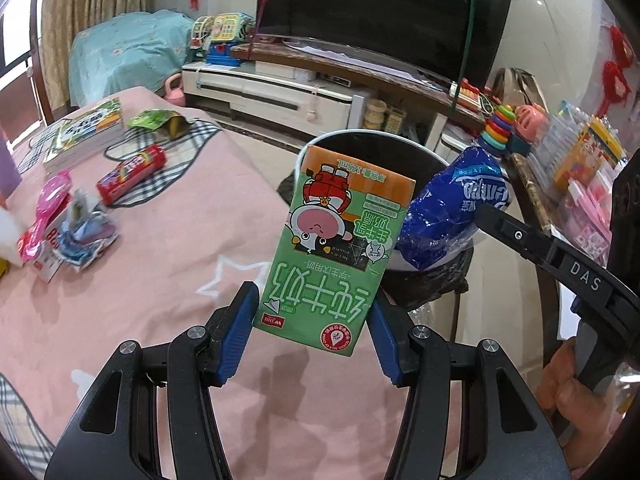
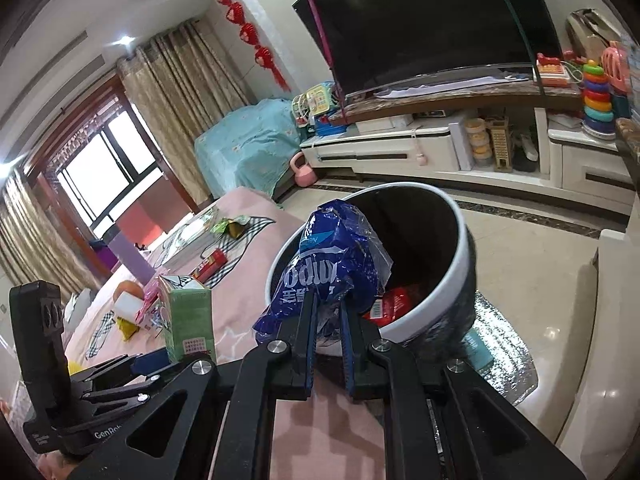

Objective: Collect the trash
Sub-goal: 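Carry the milk carton and blue bag over the black bin and lower them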

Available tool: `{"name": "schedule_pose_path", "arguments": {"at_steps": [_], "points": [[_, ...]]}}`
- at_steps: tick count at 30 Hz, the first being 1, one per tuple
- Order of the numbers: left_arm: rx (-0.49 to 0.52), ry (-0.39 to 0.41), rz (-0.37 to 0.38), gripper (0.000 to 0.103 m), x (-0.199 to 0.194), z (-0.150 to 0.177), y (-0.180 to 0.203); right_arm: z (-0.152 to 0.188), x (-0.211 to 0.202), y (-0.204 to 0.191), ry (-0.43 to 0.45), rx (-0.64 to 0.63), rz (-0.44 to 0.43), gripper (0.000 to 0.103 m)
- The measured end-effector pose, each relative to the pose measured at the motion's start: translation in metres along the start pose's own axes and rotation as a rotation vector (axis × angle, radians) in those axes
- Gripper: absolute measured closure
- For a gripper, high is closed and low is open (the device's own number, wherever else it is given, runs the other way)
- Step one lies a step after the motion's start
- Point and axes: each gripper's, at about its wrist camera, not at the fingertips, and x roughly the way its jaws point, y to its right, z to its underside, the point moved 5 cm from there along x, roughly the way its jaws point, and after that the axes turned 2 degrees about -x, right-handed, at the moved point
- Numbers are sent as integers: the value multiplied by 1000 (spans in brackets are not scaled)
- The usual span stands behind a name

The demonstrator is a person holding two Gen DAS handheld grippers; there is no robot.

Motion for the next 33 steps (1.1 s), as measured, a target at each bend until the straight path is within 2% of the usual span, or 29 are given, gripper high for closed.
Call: {"name": "schedule_pose_path", "arguments": {"at_steps": [20, 33], "points": [[67, -16, -3, 49, 22, -20, 29, -16, 1, 30, 20, 32, 24, 92], [82, -27, -14, 49, 35, -31, 36, -18, 6, 35, 9, 34, 36, 92]]}}
